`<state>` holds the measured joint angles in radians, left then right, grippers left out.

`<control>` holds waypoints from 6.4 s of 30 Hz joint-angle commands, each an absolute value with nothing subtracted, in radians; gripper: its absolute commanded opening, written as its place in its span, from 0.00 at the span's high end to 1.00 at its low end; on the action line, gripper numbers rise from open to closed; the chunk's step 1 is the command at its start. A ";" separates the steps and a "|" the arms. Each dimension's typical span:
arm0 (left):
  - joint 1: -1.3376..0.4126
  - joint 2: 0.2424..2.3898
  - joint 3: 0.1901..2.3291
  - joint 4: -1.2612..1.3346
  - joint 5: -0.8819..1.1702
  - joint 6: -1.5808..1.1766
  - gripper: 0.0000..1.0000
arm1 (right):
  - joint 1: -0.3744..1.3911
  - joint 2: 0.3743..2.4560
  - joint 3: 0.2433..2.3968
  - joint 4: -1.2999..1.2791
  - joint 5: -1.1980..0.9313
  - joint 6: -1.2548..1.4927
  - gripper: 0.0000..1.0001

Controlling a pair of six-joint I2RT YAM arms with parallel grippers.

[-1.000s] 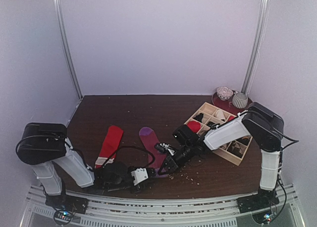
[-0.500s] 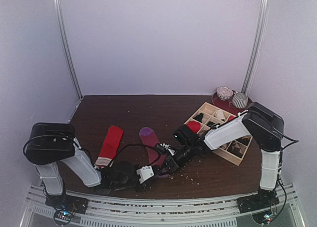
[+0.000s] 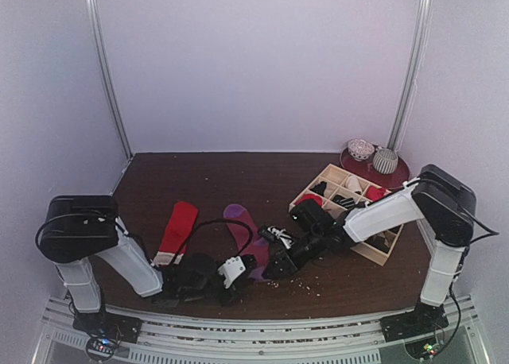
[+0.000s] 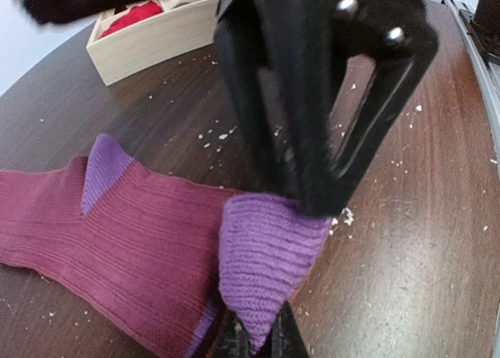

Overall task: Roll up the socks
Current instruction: Roll a pair of socks at the center of the board.

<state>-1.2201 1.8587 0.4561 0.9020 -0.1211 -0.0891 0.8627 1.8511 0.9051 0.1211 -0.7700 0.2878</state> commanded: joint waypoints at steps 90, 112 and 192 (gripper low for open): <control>-1.209 1.709 0.330 1.117 -0.033 0.209 0.21 | 0.925 1.943 0.887 0.001 -0.672 0.121 0.95; -1.118 1.877 0.410 1.087 0.097 0.142 0.61 | 0.899 1.958 0.870 -0.005 -0.685 0.103 0.95; -1.051 1.770 0.358 0.568 0.181 -0.281 0.73 | 1.062 1.867 0.849 0.126 -0.248 -0.311 0.87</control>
<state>-1.0397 1.8252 0.4568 0.8253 0.2493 -0.3393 1.0973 1.8194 0.8051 0.3721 -0.0952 -0.4549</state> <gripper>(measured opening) 0.212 0.142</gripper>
